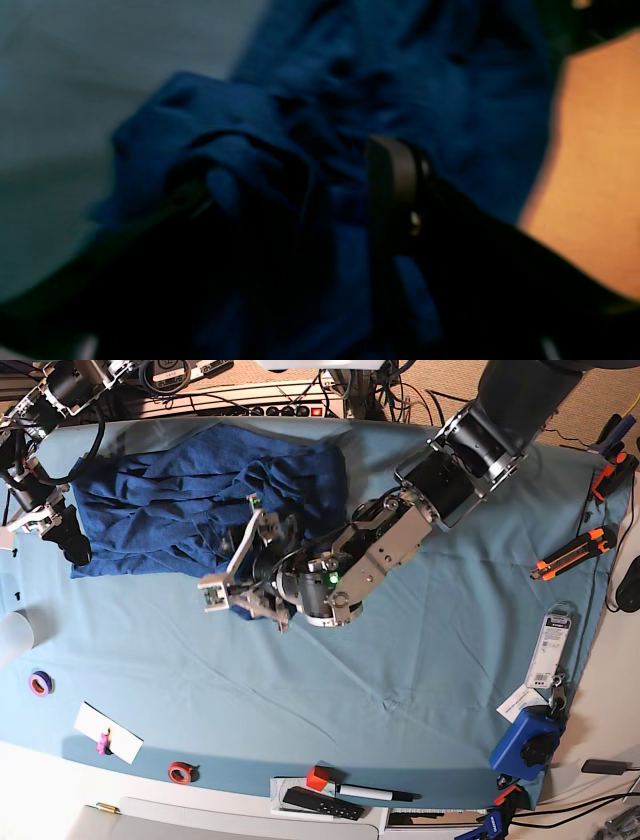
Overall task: Layout the t-shirt on the table in an organized manner, then fold the t-shirt properly
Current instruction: 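Fold the held edge over the shirt body with the left gripper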
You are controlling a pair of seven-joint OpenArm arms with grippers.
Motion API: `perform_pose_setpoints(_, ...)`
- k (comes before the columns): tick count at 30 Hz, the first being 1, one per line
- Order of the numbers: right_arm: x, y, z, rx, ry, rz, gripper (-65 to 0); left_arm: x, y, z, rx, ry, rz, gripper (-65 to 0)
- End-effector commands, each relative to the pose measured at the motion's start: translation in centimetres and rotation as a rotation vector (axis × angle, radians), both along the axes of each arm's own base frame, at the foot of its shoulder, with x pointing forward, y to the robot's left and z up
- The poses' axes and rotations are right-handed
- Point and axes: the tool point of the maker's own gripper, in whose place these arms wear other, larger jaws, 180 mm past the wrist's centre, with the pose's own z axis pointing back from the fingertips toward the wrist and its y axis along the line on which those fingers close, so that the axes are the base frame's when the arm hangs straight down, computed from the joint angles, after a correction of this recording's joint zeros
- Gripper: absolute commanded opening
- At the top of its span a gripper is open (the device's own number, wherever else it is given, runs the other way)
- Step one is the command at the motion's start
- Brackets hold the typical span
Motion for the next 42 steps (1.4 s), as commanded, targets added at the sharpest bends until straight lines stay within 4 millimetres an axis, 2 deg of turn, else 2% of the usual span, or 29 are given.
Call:
perform_pose_setpoints(1,0.6,-0.9,1.9,-0.032,-0.055,-0.008,-30.1,0.0,-0.8,1.7,-0.053,-0.004,-0.026,-31.5)
perform_pose_setpoints(5,0.6,-0.9,1.9,-0.032,-0.055,-0.008,-30.1,-1.7,0.0,1.2,-0.091,0.077,-0.078,-31.5)
perform_pose_setpoints(8,0.6,-0.9,1.9,-0.032,-0.055,-0.008,-30.1,-4.0,0.9,0.6,-0.101,0.166,-0.15,-31.5)
perform_pose_setpoints(10,0.6,-1.0,1.9,-0.032,-0.055,-0.008,-30.1,-5.5,1.5,0.9,-0.133,0.226,-0.214,-31.5)
perform_pose_setpoints(12,0.6,-0.9,1.9,-0.032,-0.055,-0.008,-30.1,-6.1,1.9,1.5,-0.165,0.254,-0.252,-31.5)
perform_pose_setpoints(15,0.6,-0.9,1.9,-0.032,-0.055,-0.008,-30.1,-4.7,2.4,2.8,-0.214,0.238,-0.224,-31.5)
perform_pose_setpoints(18,0.6,-0.9,1.9,-0.032,-0.055,-0.008,-30.1,-1.7,3.5,4.5,-0.272,0.206,-0.125,-31.5)
perform_pose_setpoints(22,0.6,-0.9,1.9,-0.032,-0.055,-0.008,-30.1,3.1,6.4,5.8,-0.313,0.15,0.05,-31.5)
perform_pose_setpoints(25,0.6,-0.9,1.9,-0.032,-0.055,-0.008,-30.1,5.1,9.0,5.6,-0.298,0.13,0.139,-31.5)
perform_pose_setpoints(28,0.6,-0.9,1.9,-0.032,-0.055,-0.008,-30.1,4.9,10.9,4.0,-0.266,0.144,0.176,-31.5)
perform_pose_setpoints(32,0.6,-0.9,1.9,-0.032,-0.055,-0.008,-30.1,4.4,12.2,1.4,-0.242,0.161,0.236,-31.5)
perform_pose_setpoints(37,0.6,-0.9,1.9,-0.031,-0.055,-0.008,-30.1,3.6,12.4,-0.6,-0.236,0.156,0.275,-31.5)
perform_pose_setpoints(42,0.6,-0.9,1.9,-0.032,-0.055,-0.008,-30.1,2.9,12.2,-1.0,-0.244,0.172,0.268,-31.5)
